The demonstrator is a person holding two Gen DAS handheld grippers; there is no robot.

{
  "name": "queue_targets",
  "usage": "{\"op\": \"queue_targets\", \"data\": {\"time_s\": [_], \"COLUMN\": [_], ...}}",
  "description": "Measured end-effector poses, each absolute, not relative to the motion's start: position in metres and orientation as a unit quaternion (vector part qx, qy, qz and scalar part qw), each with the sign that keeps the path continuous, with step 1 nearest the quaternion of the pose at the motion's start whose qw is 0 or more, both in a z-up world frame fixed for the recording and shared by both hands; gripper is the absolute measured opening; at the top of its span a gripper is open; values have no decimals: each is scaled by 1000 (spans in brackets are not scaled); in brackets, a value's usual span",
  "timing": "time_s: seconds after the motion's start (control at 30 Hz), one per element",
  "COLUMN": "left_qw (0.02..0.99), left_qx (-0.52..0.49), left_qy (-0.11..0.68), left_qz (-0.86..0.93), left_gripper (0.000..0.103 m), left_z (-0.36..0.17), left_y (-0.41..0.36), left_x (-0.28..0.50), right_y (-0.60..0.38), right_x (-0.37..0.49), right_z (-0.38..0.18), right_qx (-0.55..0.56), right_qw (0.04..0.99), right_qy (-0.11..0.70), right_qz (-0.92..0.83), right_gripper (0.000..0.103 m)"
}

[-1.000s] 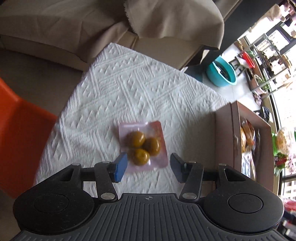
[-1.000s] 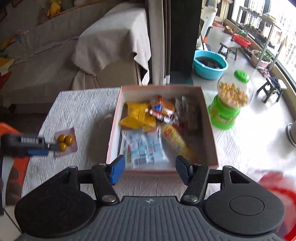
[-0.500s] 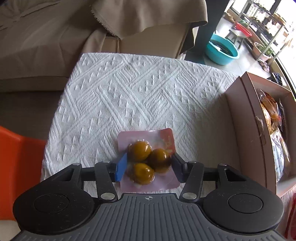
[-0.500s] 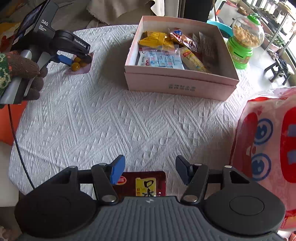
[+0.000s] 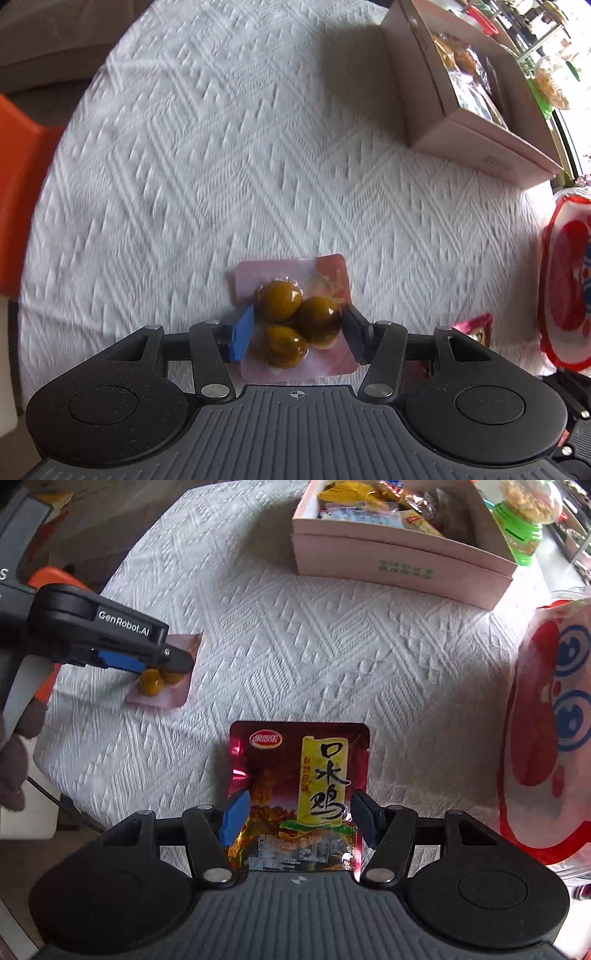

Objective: Organize snacks

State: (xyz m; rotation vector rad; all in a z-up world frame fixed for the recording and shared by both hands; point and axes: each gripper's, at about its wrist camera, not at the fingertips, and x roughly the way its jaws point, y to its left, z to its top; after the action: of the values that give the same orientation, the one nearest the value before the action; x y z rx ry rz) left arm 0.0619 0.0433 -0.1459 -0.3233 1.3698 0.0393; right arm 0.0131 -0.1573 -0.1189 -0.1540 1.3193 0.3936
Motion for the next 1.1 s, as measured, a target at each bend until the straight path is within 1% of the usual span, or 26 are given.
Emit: {"op": "queue_targets", "data": {"time_s": [0.13, 0.17, 0.23, 0.33, 0.43, 0.57, 0.6, 0.67, 0.77, 0.87, 1.1], "left_qw": [754, 753, 751, 753, 753, 754, 754, 752, 753, 750, 748], "left_qx": [-156, -154, -147, -141, -144, -135, -134, -133, -115, -89, -81], "left_qy": [638, 639, 643, 642, 642, 642, 643, 645, 647, 655, 657], "left_qz": [31, 30, 27, 25, 23, 18, 18, 12, 0, -18, -36], "left_gripper": [57, 57, 57, 57, 57, 58, 58, 58, 58, 58, 57], "left_z": [-146, -146, -146, -146, -147, -148, -148, -149, -148, -147, -148], "left_y": [38, 34, 28, 18, 10, 2, 2, 3, 4, 1, 22], "left_x": [47, 46, 47, 50, 53, 55, 56, 57, 61, 66, 63], "right_y": [-144, -142, -144, -156, -171, -180, -180, -176, -164, -159, -154], "right_x": [-4, -6, -7, 2, 17, 28, 30, 29, 22, 15, 13], "right_z": [-129, -131, -134, -137, -146, -145, -146, -148, -153, -156, -159], "right_qx": [-122, -140, -153, -131, -92, -63, -57, -55, -85, -93, -71], "right_qw": [774, 781, 789, 787, 771, 773, 773, 773, 778, 789, 811], "right_qy": [584, 572, 559, 571, 600, 604, 605, 607, 599, 587, 570], "right_qz": [212, 210, 203, 192, 192, 185, 181, 176, 169, 154, 111], "right_gripper": [62, 68, 75, 82, 85, 86, 88, 95, 100, 103, 103]}}
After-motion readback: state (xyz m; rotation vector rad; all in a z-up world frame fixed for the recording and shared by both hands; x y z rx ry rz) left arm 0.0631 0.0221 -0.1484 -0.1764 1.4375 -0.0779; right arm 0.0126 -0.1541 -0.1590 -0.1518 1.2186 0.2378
